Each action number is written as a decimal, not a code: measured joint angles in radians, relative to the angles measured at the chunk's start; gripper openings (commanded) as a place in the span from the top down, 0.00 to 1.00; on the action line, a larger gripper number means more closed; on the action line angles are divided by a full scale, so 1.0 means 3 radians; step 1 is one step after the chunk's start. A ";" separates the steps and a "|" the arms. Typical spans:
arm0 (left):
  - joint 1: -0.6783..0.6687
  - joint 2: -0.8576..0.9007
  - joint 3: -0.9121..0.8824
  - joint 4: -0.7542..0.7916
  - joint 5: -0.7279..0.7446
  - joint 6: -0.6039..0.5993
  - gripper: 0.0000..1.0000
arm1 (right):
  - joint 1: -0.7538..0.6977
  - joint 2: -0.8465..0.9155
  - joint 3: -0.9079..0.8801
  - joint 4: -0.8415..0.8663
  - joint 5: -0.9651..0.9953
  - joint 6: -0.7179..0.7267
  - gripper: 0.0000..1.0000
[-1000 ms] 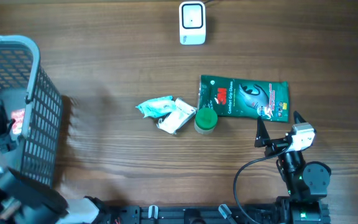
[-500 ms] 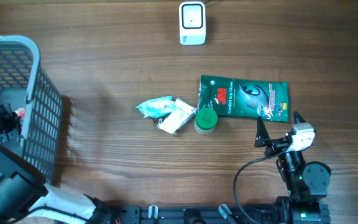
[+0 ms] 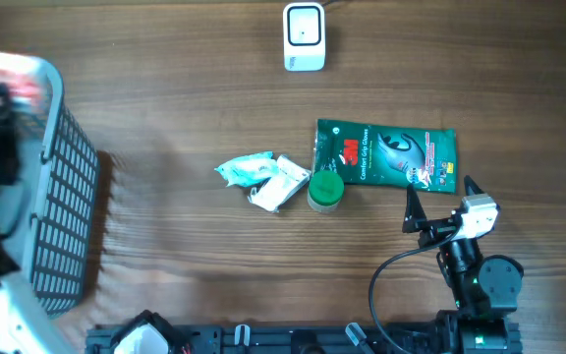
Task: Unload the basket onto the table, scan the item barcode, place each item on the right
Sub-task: 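Return the left gripper into the basket and grasp the red tissue pack, then place the red tissue pack on the table left of the packets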
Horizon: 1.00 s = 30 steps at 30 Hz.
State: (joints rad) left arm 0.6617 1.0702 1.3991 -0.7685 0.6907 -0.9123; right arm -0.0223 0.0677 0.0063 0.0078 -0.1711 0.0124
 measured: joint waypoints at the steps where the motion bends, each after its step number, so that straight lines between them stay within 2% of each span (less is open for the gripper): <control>1: -0.0338 -0.0037 -0.0004 -0.0159 -0.0083 0.0146 0.96 | 0.0000 -0.0001 0.0000 0.0000 0.0000 0.0000 0.00; 4: -0.1409 0.0052 -0.0004 -0.0426 -0.0708 0.0467 0.96 | 0.0000 -0.0001 0.0000 -0.0001 0.0000 0.0000 0.00; 6: -0.2042 0.0235 -0.0008 -0.0497 -0.1109 0.0546 0.96 | 0.0000 -0.0001 0.0000 -0.0001 0.0000 0.0000 0.00; 9: -0.2780 0.0664 -0.0146 -0.0565 -0.1659 0.0594 0.96 | 0.0000 -0.0001 0.0000 -0.0003 0.0001 0.0000 0.00; 15: -0.3433 0.1662 -0.0470 -0.0623 -0.2012 0.0595 0.96 | 0.0000 -0.0001 0.0000 -0.0001 0.0000 0.0000 0.00; 18: -0.3647 0.1905 -0.0590 -0.0662 -0.2076 0.0577 0.96 | 0.0000 -0.0001 0.0000 -0.0001 0.0000 0.0000 0.00; 21: -0.3703 0.1932 -0.0762 -0.1025 -0.2377 0.0346 0.95 | 0.0000 -0.0001 0.0000 -0.0001 0.0000 0.0000 0.00; 23: -0.3702 0.1932 -0.0818 -0.1080 -0.2539 0.0258 0.51 | 0.0000 -0.0001 0.0000 -0.0003 0.0000 0.0000 0.00; 24: -0.3702 0.1932 -0.0861 -0.1052 -0.2593 0.0235 0.38 | 0.0000 -0.0001 0.0000 -0.0003 0.0000 0.0000 0.00; 25: -0.3702 0.1932 -0.0940 -0.0977 -0.2639 0.0202 0.00 | 0.0000 -0.0001 0.0000 -0.0003 0.0000 0.0000 0.00; 30: -0.3702 0.1731 -0.1003 -0.0858 -0.2762 0.0086 0.00 | 0.0000 -0.0001 0.0000 -0.0003 0.0000 0.0000 0.00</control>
State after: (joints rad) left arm -0.4488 1.5894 1.0981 -1.0260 -0.1379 -0.8864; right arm -0.0223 0.0673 0.0063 0.0071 -0.1711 0.0124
